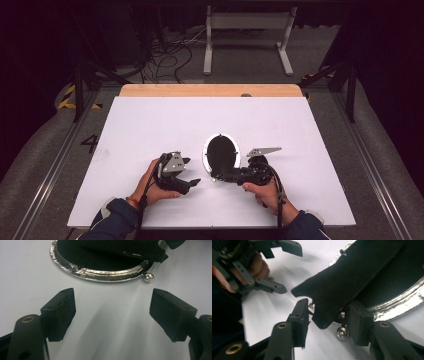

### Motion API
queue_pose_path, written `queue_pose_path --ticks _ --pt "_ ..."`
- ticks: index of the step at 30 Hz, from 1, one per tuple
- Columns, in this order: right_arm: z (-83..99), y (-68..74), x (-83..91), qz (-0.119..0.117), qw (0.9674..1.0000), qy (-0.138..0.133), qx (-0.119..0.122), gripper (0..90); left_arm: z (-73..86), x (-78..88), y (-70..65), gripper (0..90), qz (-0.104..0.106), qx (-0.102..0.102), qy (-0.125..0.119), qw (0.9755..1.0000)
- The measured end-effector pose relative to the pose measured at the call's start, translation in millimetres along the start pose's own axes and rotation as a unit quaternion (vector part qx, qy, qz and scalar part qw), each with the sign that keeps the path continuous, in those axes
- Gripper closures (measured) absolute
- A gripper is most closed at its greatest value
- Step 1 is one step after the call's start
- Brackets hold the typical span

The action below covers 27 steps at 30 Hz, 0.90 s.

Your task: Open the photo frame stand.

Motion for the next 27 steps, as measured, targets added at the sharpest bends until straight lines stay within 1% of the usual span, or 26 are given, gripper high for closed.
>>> queue_pose_path --ticks 1,2,4,5,6,8,10,11,12,13,14,15,16,19,20,22,24,25,26,27 --pt "-0.6 -2.4 0.8 -0.006 0.9999 -0.005 -0.014 54.1 0.8 0.1 0.2 21.4 0.001 -0.001 0.002 1.0000" --pt "-1.5 -5.5 2.1 -0.019 0.9991 -0.012 -0.037 53.4 1.4 0.1 0.7 21.2 0.000 -0.002 0.004 1.0000" --pt "-2.8 -8.9 3.7 -0.040 0.9965 -0.020 -0.071 53.4 3.3 -0.3 1.4 20.7 0.006 0.003 0.009 0.9999" --pt "-4.0 -10.6 3.7 -0.043 0.9950 -0.025 -0.086 53.8 4.0 -0.7 1.5 20.6 0.005 0.004 0.010 0.9999" --pt "-5.0 -11.3 3.2 -0.047 0.9940 -0.026 -0.095 54.9 4.5 -1.1 2.0 20.6 0.005 0.005 0.010 0.9999" --pt "-6.7 -13.7 0.5 -0.044 0.9932 -0.026 -0.104 53.6 4.5 -1.2 3.0 20.6 0.005 0.005 0.011 0.9999" --pt "-7.7 -16.5 -2.3 -0.049 0.9913 -0.027 -0.119 53.9 4.7 -0.9 2.8 20.6 0.007 0.005 0.011 0.9999" --pt "-8.8 -18.2 -2.4 -0.046 0.9906 -0.031 -0.125 55.0 5.0 -0.6 3.1 20.6 0.006 0.005 0.012 0.9999" --pt "-9.8 -20.2 -1.7 -0.043 0.9894 -0.036 -0.134 56.6 6.0 0.0 3.1 20.6 0.008 0.006 0.011 0.9999" --pt "-10.8 -22.9 -0.6 -0.039 0.9871 -0.044 -0.149 57.1 7.1 0.3 3.4 20.6 0.012 0.006 0.012 0.9998" --pt "-11.6 -24.6 -0.3 -0.035 0.9866 -0.047 -0.152 58.6 8.3 0.5 3.9 20.6 0.010 0.011 0.012 0.9998" --pt "-12.0 -25.6 -0.9 -0.032 0.9867 -0.045 -0.153 59.9 9.3 0.7 4.9 20.6 0.013 0.012 0.013 0.9998" --pt "-12.0 -26.5 -1.8 -0.032 0.9869 -0.044 -0.152 60.5 9.8 0.9 5.7 20.6 0.012 0.016 0.014 0.9997" --pt "-12.9 -28.2 -1.9 -0.037 0.9866 -0.041 -0.153 61.7 8.8 1.5 7.8 21.0 0.011 0.019 0.009 0.9997" --pt "-12.8 -28.2 -2.6 -0.036 0.9864 -0.043 -0.154 61.9 8.6 1.4 7.9 21.1 0.012 0.024 0.008 0.9996" --pt "-12.3 -26.9 -4.8 -0.036 0.9855 -0.050 -0.158 62.0 8.7 1.5 7.7 21.4 0.018 0.031 0.007 0.9993" --pt "-11.7 -26.3 -6.8 -0.039 0.9845 -0.055 -0.162 62.2 8.9 2.1 8.0 21.3 0.014 0.031 0.009 0.9994" --pt "-11.7 -26.3 -6.8 -0.039 0.9845 -0.055 -0.162 62.2 8.9 2.1 8.0 21.4 0.014 0.031 0.009 0.9994" --pt "-11.4 -26.4 -7.5 -0.042 0.9839 -0.056 -0.164 62.3 8.9 2.5 8.6 21.4 0.014 0.035 0.008 0.9993" --pt "-11.1 -26.0 -9.1 -0.046 0.9823 -0.062 -0.171 62.0 8.7 2.1 9.2 21.5 0.014 0.039 0.006 0.9991"
Point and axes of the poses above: each handheld gripper's, and its own axes: x roughly backward along the jaws, z roughly out of its underside, y roughly to its left, the point moved 3 cm from there along -x, roughly forward along the jaws, and after that the axes turned 3 degrees about -x, right-handed, at the moved point
